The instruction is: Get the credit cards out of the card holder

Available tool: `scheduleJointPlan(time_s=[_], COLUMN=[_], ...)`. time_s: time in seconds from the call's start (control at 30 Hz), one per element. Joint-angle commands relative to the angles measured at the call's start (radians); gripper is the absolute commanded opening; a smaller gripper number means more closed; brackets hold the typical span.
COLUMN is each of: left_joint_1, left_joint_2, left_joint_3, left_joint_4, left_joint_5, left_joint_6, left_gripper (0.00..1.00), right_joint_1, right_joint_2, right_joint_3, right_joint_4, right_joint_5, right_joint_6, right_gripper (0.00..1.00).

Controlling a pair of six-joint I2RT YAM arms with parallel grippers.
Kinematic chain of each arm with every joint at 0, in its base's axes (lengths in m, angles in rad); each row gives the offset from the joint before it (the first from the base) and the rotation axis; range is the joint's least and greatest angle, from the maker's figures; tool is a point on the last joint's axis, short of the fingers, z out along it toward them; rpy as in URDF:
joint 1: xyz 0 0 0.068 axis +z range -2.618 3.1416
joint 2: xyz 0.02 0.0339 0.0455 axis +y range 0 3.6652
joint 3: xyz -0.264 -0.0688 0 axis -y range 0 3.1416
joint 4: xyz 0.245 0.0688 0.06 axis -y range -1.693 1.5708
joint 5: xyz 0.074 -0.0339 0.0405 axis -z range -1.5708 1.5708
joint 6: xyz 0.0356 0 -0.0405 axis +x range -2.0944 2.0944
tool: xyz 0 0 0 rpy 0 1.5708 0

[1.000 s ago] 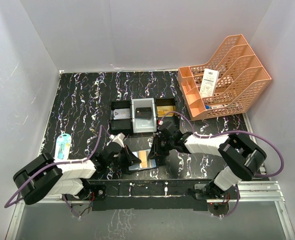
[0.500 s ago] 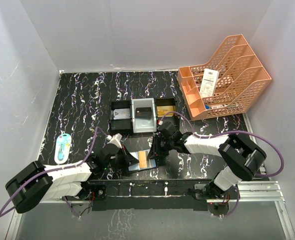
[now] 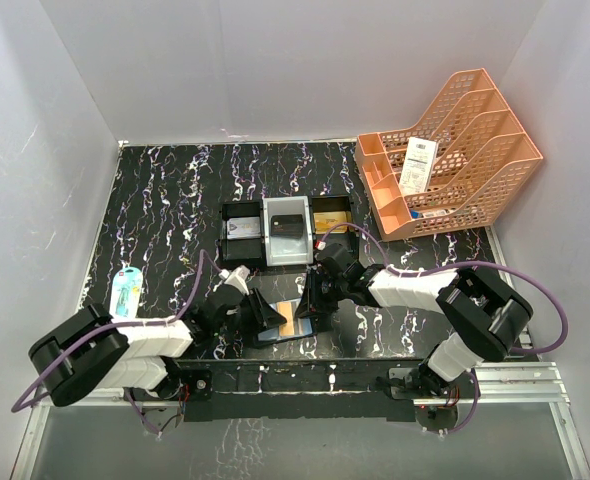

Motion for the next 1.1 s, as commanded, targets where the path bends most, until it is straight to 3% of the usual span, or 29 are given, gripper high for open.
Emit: scheduleJointPlan(time_s=[0.0, 0.17, 0.57, 0.87, 1.07], left_joint_1=[-0.003, -0.003, -0.003, -0.002, -0.003], left_joint_2=[0.057, 0.062, -0.166, -0.119, -0.055], left_joint_3=[0.014, 0.02, -0.024, -0.004, -0.004], left_joint_4=[0.051, 0.05, -0.119, -0.131, -0.074], left_joint_5=[0.032, 0.043, -0.038, -0.03, -0.017], left_joint_6=[0.012, 0.022, 0.043, 0.04, 0.009], left_gripper=[0.23, 0.0, 0.0, 0.0, 0.23], right_joint_1=[0.004, 0.003, 0.003, 0.004, 0.004], right_joint_2=[0.019, 0.015, -0.003, -0.008, 0.001], right_joint_3=[-0.01, -0.013, 0.015, 0.017, 0.013], right_joint_4=[0.002, 0.002, -0.059, -0.032, -0.025], right_joint_5=[0.02, 0.025, 0.077, 0.035, 0.027], right_joint_6=[-0.012, -0.013, -0.024, -0.03, -0.026], right_gripper=[0.17, 0.17, 0.23, 0.18, 0.17])
